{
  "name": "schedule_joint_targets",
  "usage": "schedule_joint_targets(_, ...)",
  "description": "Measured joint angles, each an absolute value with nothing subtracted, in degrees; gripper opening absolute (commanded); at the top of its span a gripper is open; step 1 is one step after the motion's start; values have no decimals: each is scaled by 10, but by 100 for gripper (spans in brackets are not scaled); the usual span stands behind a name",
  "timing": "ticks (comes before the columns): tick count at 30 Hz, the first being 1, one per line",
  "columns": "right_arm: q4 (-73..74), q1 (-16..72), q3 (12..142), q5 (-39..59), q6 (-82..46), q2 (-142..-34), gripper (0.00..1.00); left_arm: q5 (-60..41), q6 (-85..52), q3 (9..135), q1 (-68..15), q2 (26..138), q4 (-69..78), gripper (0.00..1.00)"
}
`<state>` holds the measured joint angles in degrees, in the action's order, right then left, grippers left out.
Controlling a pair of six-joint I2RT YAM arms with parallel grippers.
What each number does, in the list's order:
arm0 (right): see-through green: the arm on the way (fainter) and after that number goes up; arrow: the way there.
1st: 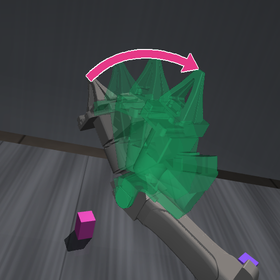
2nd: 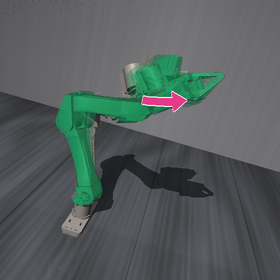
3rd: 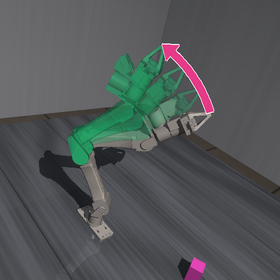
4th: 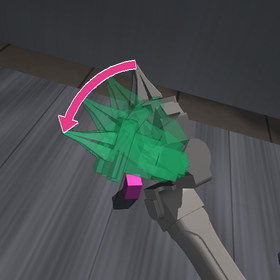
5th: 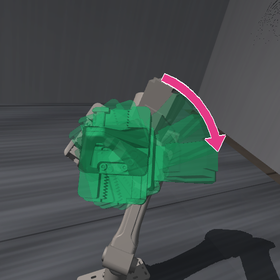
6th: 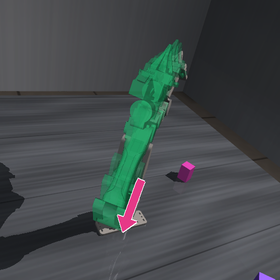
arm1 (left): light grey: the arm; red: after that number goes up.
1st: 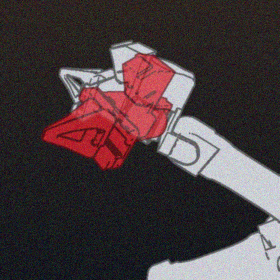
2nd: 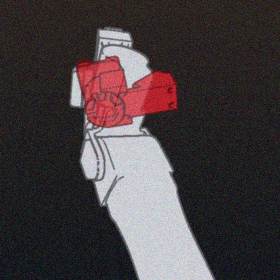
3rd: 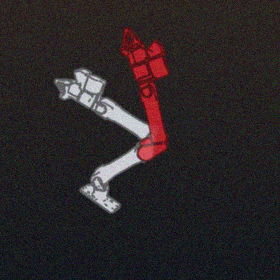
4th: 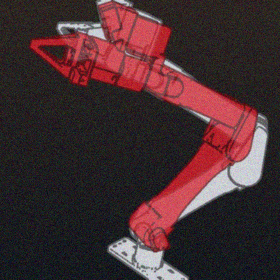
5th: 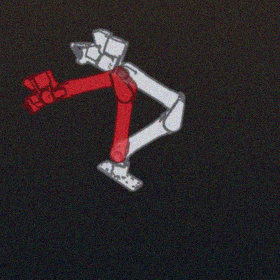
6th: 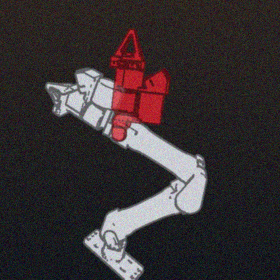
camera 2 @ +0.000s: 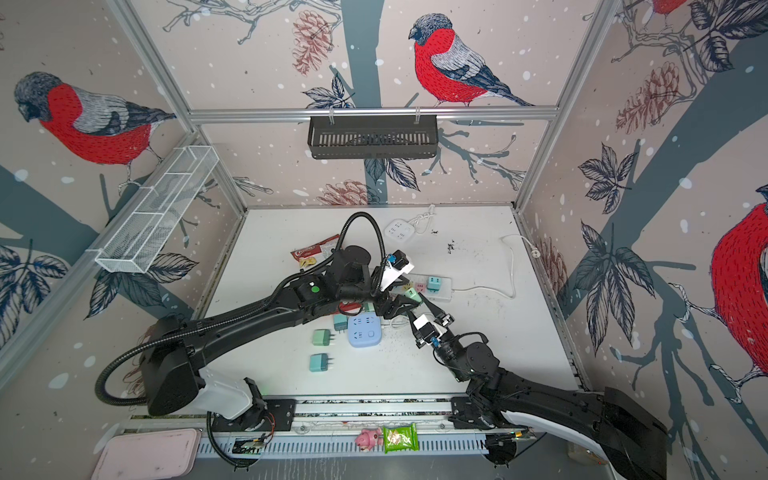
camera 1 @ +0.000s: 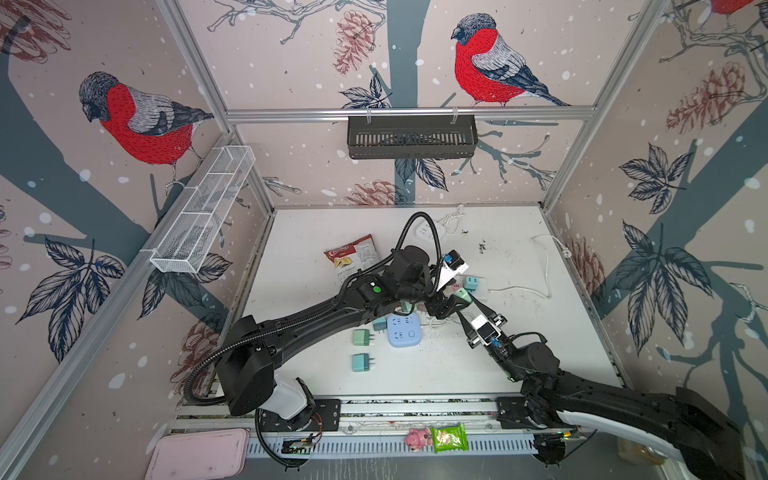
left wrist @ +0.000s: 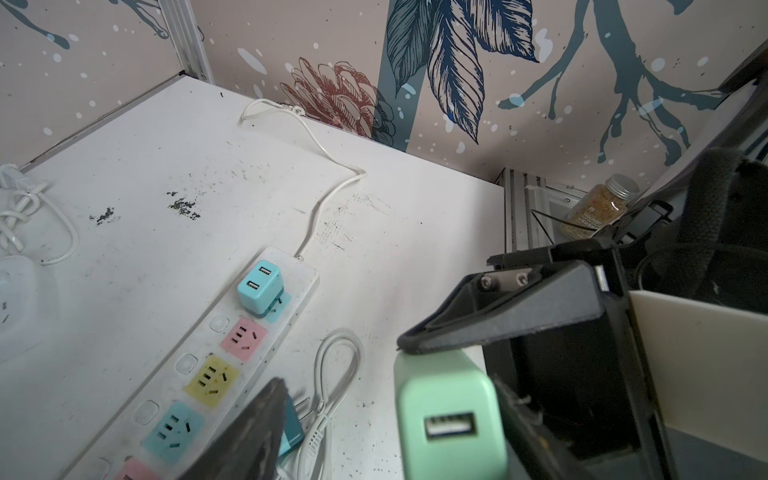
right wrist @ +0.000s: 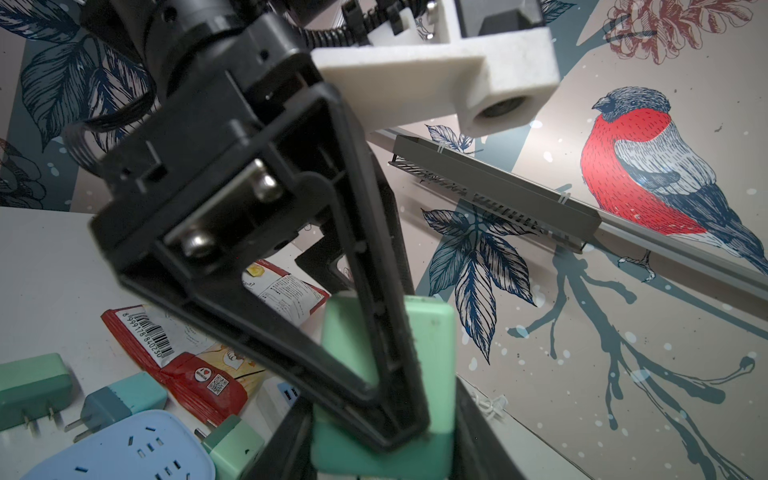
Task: Insert the plug
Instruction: 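Grasp the green charger with the left gripper while the right gripper opens and withdraws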
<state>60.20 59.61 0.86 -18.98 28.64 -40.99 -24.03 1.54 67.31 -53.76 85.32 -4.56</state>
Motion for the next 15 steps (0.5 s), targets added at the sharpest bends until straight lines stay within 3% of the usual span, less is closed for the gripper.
schedule_joint_targets(2,599,596,8,-194,286,-409,1,-243,16,676,-539,856,-49,50)
schedule_joint_targets(4,597,596,8,-198,286,-409,4,-256,16,679,-542,860,-51,26)
schedule_joint_targets(8,596,595,7,-212,300,-411,29,-266,3,684,-542,864,-54,0)
schedule_joint_targets(10,597,596,7,-211,300,-411,50,-268,2,684,-542,863,-54,0)
schedule_joint_targets(12,597,595,8,-209,298,-412,100,-267,4,679,-542,860,-53,0)
schedule_joint_targets(15,599,595,8,-210,285,-407,100,-249,20,667,-542,844,-52,0)
